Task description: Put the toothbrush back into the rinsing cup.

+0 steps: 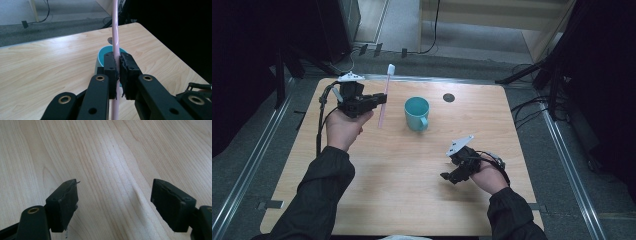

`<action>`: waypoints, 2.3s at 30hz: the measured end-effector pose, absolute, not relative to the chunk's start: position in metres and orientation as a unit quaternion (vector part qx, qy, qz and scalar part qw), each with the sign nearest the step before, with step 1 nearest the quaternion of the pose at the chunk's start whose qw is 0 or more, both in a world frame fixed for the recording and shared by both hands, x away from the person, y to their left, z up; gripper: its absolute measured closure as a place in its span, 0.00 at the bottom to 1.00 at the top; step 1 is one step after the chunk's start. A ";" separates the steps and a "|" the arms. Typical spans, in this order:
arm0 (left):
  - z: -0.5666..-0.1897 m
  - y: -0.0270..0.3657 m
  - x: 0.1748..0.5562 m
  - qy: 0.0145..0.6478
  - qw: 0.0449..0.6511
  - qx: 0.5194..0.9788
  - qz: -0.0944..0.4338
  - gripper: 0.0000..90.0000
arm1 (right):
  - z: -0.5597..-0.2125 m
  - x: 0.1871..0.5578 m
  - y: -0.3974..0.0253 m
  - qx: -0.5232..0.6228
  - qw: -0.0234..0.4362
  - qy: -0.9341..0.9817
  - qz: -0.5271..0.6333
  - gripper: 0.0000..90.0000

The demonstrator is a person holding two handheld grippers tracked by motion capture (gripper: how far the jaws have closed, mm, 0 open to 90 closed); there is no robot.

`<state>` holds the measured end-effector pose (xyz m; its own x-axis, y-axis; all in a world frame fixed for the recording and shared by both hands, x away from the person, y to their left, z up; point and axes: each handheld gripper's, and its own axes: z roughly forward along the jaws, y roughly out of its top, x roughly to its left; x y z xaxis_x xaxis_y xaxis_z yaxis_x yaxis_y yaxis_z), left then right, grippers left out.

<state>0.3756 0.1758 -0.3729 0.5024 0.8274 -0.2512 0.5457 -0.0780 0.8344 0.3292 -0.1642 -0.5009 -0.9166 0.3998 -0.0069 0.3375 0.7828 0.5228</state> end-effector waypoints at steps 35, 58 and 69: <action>-0.361 0.115 0.442 0.453 0.481 0.736 0.150 0.93 | -0.501 0.328 -0.163 0.188 0.055 0.944 0.266 0.24; -0.386 0.091 0.474 0.455 0.468 0.743 0.146 0.93 | -0.501 0.327 -0.161 0.183 0.054 0.945 0.267 0.24; -0.405 0.082 0.480 0.460 0.457 0.747 0.145 0.93 | -0.501 0.328 -0.162 0.183 0.053 0.944 0.268 0.24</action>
<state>0.4802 0.0819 -0.4050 0.5353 0.8197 -0.2037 0.5544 -0.1590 0.8170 0.3279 -0.1620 -0.5012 -0.9275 0.3739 -0.0029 0.3166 0.7896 0.5256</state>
